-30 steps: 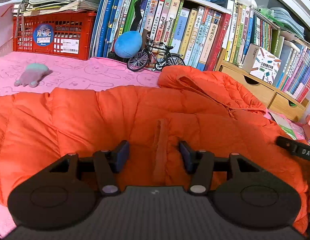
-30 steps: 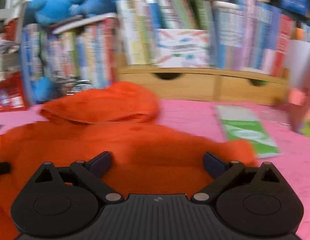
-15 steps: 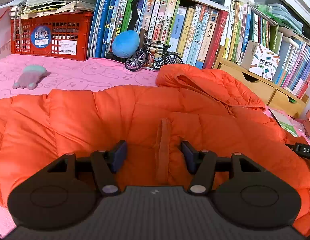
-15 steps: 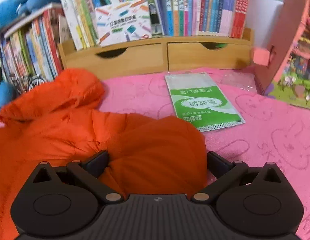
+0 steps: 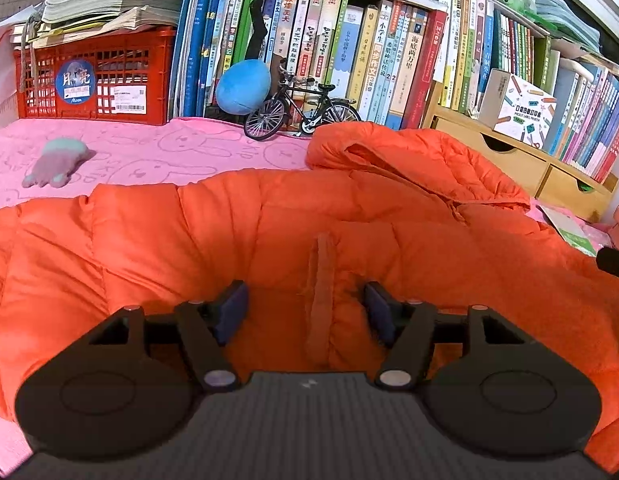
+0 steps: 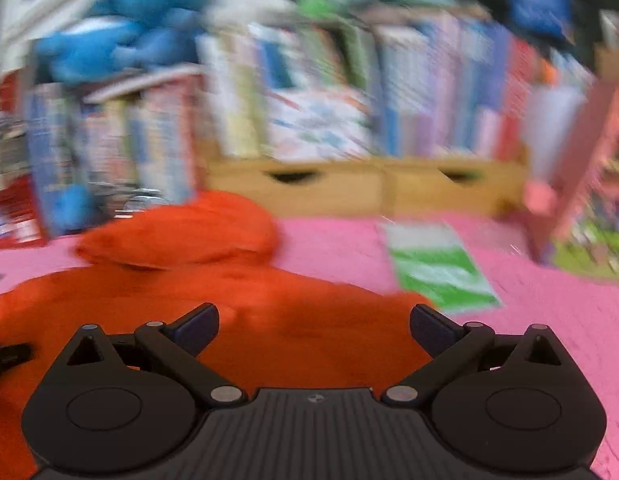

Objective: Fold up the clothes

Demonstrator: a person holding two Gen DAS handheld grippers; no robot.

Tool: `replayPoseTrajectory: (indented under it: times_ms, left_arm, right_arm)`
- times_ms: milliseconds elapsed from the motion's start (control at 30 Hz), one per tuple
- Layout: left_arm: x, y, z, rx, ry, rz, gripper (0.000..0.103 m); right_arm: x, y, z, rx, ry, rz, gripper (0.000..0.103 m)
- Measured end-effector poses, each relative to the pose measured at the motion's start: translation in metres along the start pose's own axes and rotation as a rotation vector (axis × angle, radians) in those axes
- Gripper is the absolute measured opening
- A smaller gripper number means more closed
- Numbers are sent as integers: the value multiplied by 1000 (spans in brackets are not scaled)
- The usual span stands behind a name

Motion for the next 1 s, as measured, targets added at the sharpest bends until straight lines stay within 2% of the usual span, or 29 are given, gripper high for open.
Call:
replayPoseTrajectory:
  times_ms: [133,200,300,367,567,700,833,1000]
  left_arm:
    - [0,0,0,4,-2,-1,64]
    - [0,0,0,5,-2,0,64]
    - [0,-1,0,5,-2,4,66]
    - [1,0,0,10,-4,10,72]
    - [2,3,0,25,-8,15,75]
    - [2,2,0,31,-10,15,75]
    - [3,5,-1,47,-15,10,77]
    - [4,7,-3,64,-22,8,78]
  right_arm:
    - [-4,-46,14,-112,-47,-138,103]
    - [-1,-58,23,-157,-80,-159,103]
    - [7,-55,32,-190,-124,-124,103]
    - [10,-41,32,-166,-143,-95,103]
    - [7,11,29,-136,-137,35,103]
    - [2,48,32,-42,-138,72,103]
    - [16,68,41,54,-229,59,103]
    - [15,61,41,13,-221,87,103]
Point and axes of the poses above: each gripper's, at about its wrist camera, not at the fingertips, and x roughly the way its jaws point, y to its right, z to its underside, the point moved 4 cm from there along x, roughly the way its jaws point, and after that the axes turned 9 degrees about x, right-handed, at the moved point
